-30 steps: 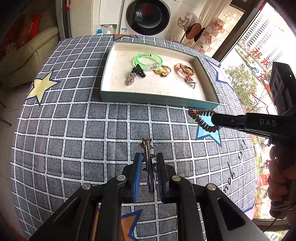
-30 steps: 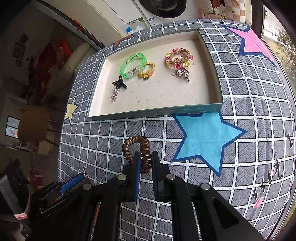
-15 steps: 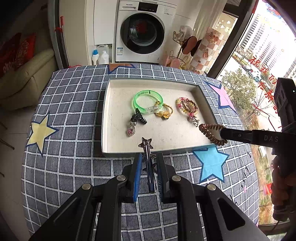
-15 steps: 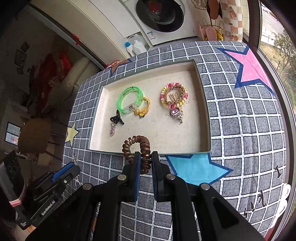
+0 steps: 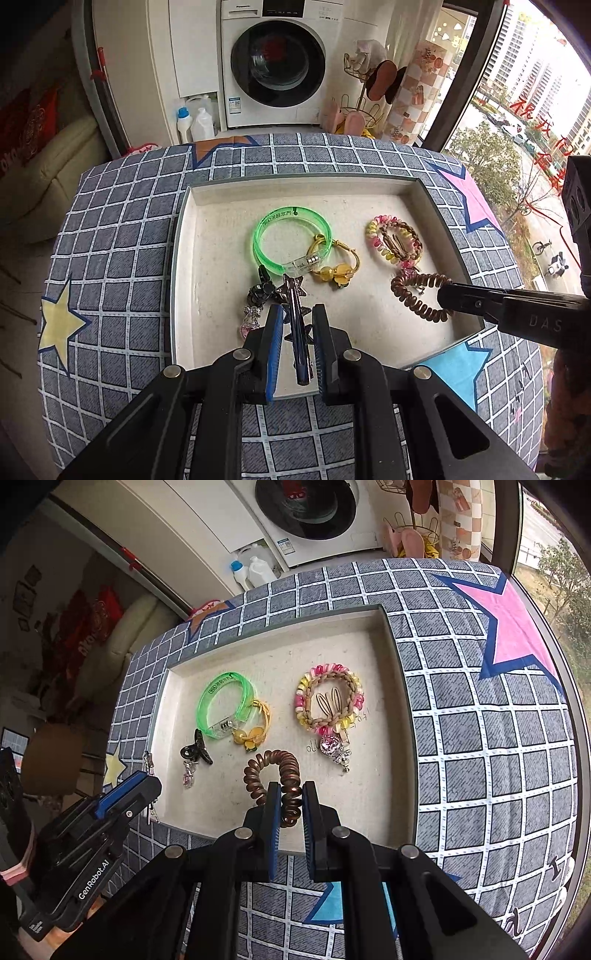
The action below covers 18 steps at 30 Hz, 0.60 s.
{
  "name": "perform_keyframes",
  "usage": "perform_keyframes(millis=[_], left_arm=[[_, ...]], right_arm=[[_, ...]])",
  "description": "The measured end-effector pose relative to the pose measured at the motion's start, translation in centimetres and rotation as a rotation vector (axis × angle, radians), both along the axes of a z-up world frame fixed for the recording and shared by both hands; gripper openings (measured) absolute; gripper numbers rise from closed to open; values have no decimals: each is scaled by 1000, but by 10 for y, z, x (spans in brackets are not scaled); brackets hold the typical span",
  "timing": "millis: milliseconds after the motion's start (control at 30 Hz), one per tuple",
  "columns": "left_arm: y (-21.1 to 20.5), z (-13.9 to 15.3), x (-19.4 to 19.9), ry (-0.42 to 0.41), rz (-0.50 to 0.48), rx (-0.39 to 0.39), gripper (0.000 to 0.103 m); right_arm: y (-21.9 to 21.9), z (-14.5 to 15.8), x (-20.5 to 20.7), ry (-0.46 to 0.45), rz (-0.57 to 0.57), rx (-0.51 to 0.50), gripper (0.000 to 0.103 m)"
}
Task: Organize jewelry
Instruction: 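Carry the hair clip and coil hair tie into the tray and open both tools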
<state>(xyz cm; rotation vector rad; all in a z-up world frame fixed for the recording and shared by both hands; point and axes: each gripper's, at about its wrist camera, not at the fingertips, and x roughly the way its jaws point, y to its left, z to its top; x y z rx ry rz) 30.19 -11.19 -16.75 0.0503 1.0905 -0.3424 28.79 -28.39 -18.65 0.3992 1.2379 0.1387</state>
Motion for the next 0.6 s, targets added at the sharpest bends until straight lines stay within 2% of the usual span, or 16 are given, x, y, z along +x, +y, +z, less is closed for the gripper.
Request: perform_keyframes(millis=[200, 600], left_arm=[[-4, -18, 9, 24, 13, 24, 29], [-15, -41, 14, 42, 10, 74, 29]], right_arm=[[0, -20, 9, 25, -14, -27, 12], [-4, -38, 17, 34, -11, -79, 12]])
